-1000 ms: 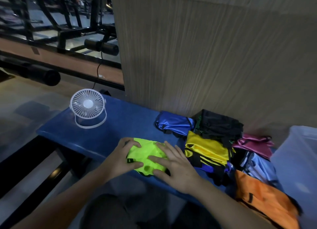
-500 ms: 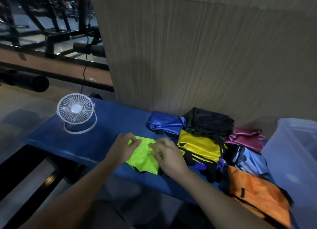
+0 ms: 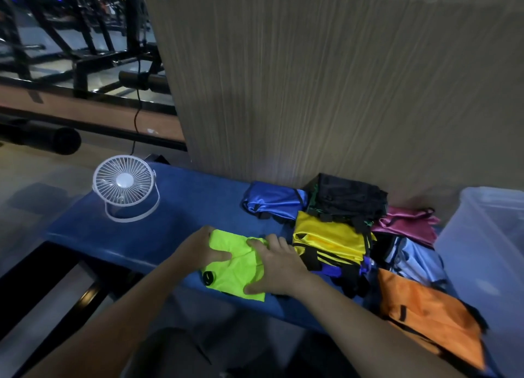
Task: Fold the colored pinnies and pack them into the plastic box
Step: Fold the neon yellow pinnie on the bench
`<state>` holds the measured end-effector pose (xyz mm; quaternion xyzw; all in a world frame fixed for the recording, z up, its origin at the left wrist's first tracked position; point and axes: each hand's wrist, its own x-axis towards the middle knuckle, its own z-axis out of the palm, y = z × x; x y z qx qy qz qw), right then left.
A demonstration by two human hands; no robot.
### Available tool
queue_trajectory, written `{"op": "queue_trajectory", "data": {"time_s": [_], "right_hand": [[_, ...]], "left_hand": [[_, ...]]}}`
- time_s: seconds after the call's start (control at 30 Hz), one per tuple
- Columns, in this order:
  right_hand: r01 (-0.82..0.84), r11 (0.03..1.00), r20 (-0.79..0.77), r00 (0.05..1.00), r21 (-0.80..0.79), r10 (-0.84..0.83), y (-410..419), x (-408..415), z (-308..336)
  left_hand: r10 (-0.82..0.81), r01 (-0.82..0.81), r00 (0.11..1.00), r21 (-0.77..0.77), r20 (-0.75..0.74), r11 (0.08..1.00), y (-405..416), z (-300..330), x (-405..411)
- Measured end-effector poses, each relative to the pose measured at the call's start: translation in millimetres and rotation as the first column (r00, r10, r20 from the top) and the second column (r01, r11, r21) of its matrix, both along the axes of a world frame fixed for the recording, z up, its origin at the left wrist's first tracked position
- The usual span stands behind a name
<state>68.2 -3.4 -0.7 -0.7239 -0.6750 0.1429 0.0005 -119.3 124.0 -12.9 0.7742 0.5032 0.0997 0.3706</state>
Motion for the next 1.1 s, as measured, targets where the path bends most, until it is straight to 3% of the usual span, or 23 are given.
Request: {"op": "queue_trajectory", "data": {"time_s": [0.13,0.3,0.4,0.57,0.87,1.1], "right_hand": [[-0.058,0.997,0.041,0.998,0.057,0.055,-12,-8,1],[-0.042,0.988,-0.052,0.997,0.149,0.051,-32,-25,3],[0.018,0.973,-0.156,0.988,0.228,0.018,-51,-24,23],[0.061,0.913,-0.177,0.984,0.403,0.012,-91,6,92],[0.242,0.801,-0.109,0.97,0.548,-0.218,-203,123,213],[0.476,0.726,-0.114,0.865,0.497,-0.489,-287,220,225]], "left_hand": [[0.028,-0.027,0.992,-0.005,0.12,1.0,-16,5,-9],[-0.042,0.053,0.962,-0.033,0.27,0.998,-40,31,-24],[-0.013,0.045,0.938,-0.087,0.346,0.995,-54,67,-28],[-0.03,0.074,0.89,-0.079,0.456,0.994,-80,146,1],[-0.269,0.324,0.745,0.022,0.61,0.946,-143,263,163],[-0.536,0.546,0.666,0.151,0.518,0.824,-201,274,325]]}}
